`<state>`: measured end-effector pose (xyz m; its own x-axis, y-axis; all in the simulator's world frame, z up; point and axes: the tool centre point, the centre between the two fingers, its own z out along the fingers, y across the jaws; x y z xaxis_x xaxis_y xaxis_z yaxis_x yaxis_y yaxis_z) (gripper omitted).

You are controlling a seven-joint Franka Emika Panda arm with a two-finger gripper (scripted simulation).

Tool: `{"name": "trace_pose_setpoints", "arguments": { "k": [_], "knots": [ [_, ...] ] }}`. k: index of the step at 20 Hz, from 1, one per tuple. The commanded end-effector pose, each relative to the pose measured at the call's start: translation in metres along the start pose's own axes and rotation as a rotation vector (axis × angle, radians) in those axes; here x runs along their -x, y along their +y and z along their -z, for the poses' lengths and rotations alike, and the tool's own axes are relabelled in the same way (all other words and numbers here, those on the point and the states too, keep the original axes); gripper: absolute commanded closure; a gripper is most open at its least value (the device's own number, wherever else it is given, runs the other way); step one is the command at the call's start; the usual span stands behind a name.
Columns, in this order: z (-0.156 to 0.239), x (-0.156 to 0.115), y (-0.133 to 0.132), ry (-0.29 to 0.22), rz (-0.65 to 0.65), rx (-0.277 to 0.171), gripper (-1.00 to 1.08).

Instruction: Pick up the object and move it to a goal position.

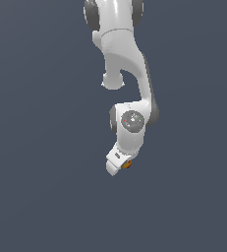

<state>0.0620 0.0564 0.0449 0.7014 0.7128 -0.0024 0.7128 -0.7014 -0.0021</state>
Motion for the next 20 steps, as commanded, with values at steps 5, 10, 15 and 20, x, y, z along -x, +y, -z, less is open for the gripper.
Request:
{"name": "trace_pose_setpoints", "arguments": {
  "k": [5, 10, 15, 20],
  "knots": [
    [0.031, 0.01, -0.005, 0.001, 0.0, 0.002, 1.08],
    [0.069, 0.024, -0.012, 0.001, 0.0, 0.003, 1.08],
    [0.117, 0.04, -0.021, 0.0, 0.0, 0.003, 1.08],
    [0.167, 0.057, -0.03, 0.0, 0.0, 0.003, 1.08]
  ]
}}
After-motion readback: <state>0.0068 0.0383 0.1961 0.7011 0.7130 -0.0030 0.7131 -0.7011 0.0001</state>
